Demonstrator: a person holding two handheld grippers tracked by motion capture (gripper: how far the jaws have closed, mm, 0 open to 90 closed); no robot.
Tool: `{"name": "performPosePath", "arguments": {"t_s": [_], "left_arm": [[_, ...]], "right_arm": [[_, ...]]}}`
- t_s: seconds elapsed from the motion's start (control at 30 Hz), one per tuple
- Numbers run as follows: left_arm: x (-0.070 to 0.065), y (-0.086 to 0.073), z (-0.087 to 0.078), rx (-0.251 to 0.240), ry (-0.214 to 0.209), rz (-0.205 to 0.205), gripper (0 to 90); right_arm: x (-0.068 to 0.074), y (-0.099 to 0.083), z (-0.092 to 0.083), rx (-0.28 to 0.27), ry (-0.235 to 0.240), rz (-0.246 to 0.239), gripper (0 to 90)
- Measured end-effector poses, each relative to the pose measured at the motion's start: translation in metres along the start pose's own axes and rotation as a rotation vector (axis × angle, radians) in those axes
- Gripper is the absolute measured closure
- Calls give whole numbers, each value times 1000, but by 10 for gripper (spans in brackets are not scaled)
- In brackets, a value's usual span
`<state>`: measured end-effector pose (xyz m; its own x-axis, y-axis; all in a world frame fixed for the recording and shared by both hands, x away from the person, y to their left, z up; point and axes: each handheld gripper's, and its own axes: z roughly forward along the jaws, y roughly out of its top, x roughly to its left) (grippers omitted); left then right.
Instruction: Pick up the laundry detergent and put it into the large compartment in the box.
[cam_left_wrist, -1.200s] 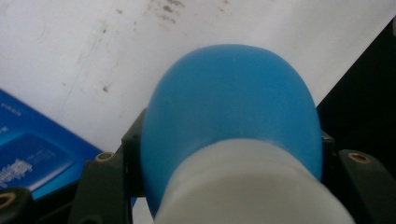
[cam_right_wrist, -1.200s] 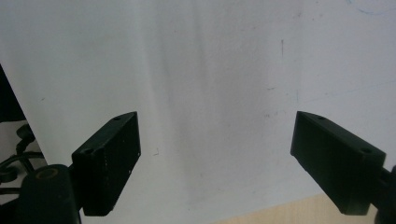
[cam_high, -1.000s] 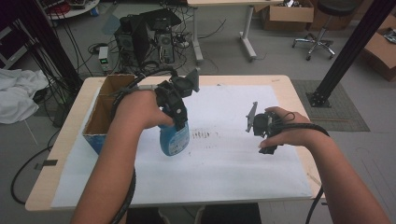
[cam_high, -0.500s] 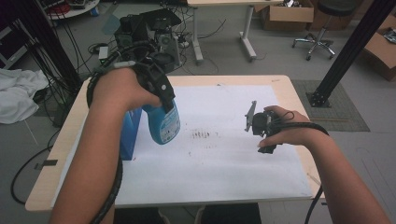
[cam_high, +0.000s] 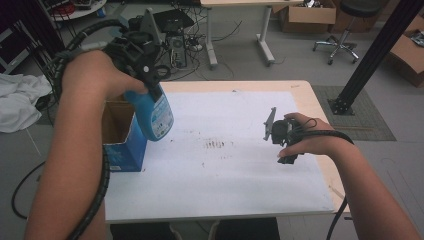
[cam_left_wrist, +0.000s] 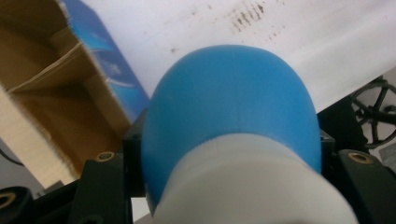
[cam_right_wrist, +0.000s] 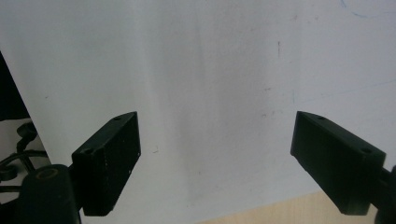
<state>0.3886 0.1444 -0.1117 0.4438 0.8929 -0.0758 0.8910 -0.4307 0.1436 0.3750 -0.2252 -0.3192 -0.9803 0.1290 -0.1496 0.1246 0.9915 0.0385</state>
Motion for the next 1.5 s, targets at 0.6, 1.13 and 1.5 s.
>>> {"name": "performPosePath", "arguments": {"t_s": [0.6, 1.13, 1.5], "left_arm": [[51, -20, -29, -3, 85, -195, 396], [87, -28, -21, -5, 141, -371, 396], [96, -28, -7, -2, 141, -376, 396]], "right_arm": [[-3, 4, 2, 3, 1, 1, 160], [-5, 9, -2, -5, -2, 11, 160], [-5, 12, 3, -1, 7, 7, 159]]}}
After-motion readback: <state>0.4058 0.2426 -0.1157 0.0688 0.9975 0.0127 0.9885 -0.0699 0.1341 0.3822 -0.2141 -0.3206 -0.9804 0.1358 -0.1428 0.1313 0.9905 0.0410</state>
